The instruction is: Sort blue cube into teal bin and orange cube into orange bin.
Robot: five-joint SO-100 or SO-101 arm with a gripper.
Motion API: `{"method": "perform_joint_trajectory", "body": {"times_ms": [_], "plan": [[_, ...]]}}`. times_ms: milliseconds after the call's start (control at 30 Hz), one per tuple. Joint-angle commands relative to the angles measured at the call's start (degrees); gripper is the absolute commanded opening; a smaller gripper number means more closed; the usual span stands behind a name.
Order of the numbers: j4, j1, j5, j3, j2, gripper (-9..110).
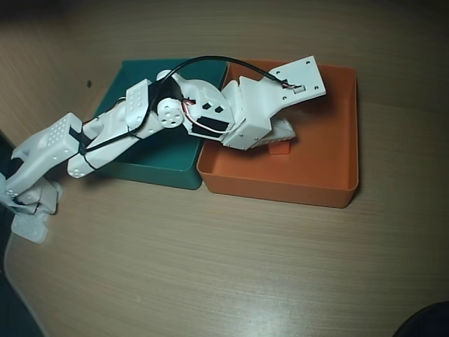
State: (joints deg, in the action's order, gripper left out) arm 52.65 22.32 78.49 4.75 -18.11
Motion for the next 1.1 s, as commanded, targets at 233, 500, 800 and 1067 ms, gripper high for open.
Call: {"method": "perform_joint_trajectory", "body": {"times_ms": [233, 500, 800, 1067], "plan": [[-0.4, -1.9, -0.4, -24.4, -34.6, -4], [-0.4, -7.1, -0.3, -52.1, -61.7, -4], [-0.4, -17.6, 10.6, -85.1, -89.7, -4], [-1.3, -25.0, 21.3, -114.3, -109.7, -3]]}}
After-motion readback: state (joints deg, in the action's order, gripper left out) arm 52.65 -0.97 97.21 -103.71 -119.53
